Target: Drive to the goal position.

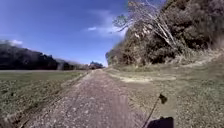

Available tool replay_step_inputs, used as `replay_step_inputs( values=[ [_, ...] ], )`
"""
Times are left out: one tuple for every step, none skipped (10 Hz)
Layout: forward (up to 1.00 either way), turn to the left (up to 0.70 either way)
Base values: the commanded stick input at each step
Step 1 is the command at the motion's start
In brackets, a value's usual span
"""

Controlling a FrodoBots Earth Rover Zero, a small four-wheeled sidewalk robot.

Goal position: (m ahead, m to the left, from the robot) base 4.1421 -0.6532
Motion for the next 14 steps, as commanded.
replay_step_inputs(
  values=[
    [0.5, 0.0],
    [0.5, 0.01],
    [0.5, 0.34],
    [0.5, 0.5],
    [0.5, 0.5],
    [0.5, 0.17],
    [0.5, 0.0],
    [0.5, 0.0],
    [0.5, 0.0],
    [0.5, 0.0],
    [0.5, 0.0],
    [0.5, 0.0],
    [0.5, 0.0],
    [0.5, 0.0]
  ],
)
